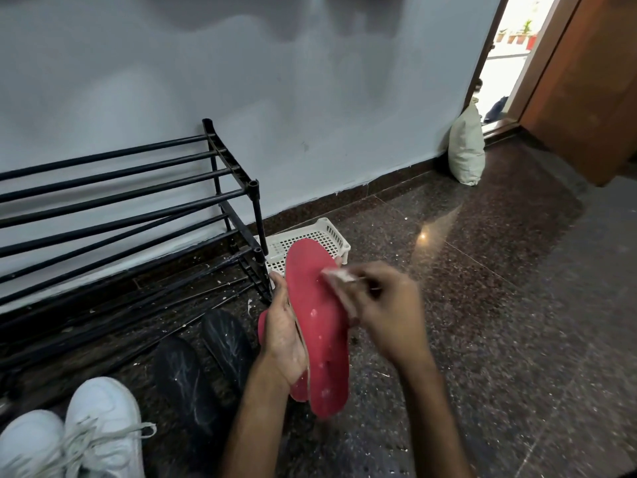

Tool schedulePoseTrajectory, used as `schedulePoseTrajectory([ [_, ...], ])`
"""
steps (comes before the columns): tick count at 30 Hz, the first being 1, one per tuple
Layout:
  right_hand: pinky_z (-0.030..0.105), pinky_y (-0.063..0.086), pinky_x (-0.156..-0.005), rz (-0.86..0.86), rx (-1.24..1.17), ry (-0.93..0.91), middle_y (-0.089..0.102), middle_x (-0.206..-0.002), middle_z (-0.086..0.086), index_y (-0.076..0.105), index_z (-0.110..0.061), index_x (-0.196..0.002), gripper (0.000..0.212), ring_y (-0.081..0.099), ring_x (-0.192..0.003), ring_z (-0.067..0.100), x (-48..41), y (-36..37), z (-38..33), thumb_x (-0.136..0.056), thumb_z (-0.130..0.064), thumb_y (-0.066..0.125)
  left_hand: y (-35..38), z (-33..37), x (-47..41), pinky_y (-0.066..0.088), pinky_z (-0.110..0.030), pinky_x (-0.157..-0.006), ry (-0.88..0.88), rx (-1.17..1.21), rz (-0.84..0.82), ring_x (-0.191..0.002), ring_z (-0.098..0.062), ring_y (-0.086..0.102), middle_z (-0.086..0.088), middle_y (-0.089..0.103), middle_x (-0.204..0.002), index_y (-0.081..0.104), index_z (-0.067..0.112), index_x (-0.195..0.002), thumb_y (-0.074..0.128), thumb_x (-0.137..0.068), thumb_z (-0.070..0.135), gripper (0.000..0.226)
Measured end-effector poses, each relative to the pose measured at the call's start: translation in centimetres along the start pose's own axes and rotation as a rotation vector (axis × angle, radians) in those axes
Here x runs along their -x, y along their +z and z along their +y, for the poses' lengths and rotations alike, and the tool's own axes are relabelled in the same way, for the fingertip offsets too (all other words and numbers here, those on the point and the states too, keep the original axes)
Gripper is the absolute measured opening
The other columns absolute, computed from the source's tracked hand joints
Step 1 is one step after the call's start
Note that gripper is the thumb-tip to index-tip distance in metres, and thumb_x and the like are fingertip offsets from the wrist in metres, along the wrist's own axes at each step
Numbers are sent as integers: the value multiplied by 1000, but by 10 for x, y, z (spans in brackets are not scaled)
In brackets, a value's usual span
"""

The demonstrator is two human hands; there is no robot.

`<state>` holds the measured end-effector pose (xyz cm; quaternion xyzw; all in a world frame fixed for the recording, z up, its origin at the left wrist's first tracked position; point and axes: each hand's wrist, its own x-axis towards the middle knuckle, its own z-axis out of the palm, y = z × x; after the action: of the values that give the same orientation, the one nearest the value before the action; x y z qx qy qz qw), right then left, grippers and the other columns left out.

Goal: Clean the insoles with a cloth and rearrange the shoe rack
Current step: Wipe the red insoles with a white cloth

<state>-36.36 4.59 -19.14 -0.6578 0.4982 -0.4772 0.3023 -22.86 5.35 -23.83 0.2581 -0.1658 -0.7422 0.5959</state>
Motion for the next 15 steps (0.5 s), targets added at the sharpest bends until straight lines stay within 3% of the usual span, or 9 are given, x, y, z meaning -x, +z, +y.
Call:
schedulePoseTrajectory([
  [2, 10, 48, -59, 242, -238, 167, 72, -86, -8, 72, -16, -101, 13, 66, -72, -2, -5, -13, 1, -88, -16, 69, -2, -5, -2, 57, -52, -80, 17, 0, -27, -111, -36, 65, -16, 60, -135, 49, 8, -142, 23, -92, 72, 86],
  [4, 11, 49, -56, 344, -248, 205, 73, -87, -5, 70, -19, -99, 12, 66, -70, -2, -8, -18, 0, -90, -13, 67, -6, -10, -6, 56, -55, -81, 28, 13, -76, -124, -41, 56, -12, 51, -145, 47, 10, -144, 19, -94, 72, 84],
  [6, 11, 52, -59, 321, -95, 132, 70, -84, -13, 68, -26, -95, 10, 65, -72, -7, -8, -14, -3, -90, -17, 67, -2, -13, -5, 59, -52, -77, 3, 34, -77, -114, -37, 64, -15, 57, -139, 50, 9, -141, 21, -94, 72, 84],
  [8, 12, 54, -66, 251, 44, 43, 69, -85, -15, 70, -23, -96, 7, 65, -75, -6, -7, -1, -6, -90, -22, 68, 3, -15, -5, 62, -42, -70, -30, 37, -25, -90, -29, 72, -17, 71, -114, 62, 7, -127, 25, -93, 71, 81],
  [9, 15, 55, -69, 226, 121, -2, 71, -86, -12, 72, -20, -98, 9, 65, -75, -3, -6, 8, -5, -90, -21, 69, 5, -15, -6, 62, -40, -71, -33, 20, -7, -87, -27, 73, -16, 73, -105, 69, 8, -119, 27, -93, 70, 79],
  [12, 20, 54, -75, 197, 254, -88, 73, -90, -5, 72, -15, -99, 13, 66, -79, 4, 3, 31, 0, -89, -9, 66, 6, -18, -12, 59, -36, -85, 0, -53, 55, -102, -25, 71, -14, 73, -111, 78, 12, -104, 25, -93, 68, 78],
  [15, 11, 50, -64, 55, 98, 62, 72, -81, -8, 72, -17, -91, 5, 66, -70, -1, 8, 34, 5, -87, -13, 71, 3, -16, -14, 61, -31, -73, -3, -57, 53, -91, -23, 74, -15, 75, -99, 80, 9, -91, 22, -95, 67, 82],
])
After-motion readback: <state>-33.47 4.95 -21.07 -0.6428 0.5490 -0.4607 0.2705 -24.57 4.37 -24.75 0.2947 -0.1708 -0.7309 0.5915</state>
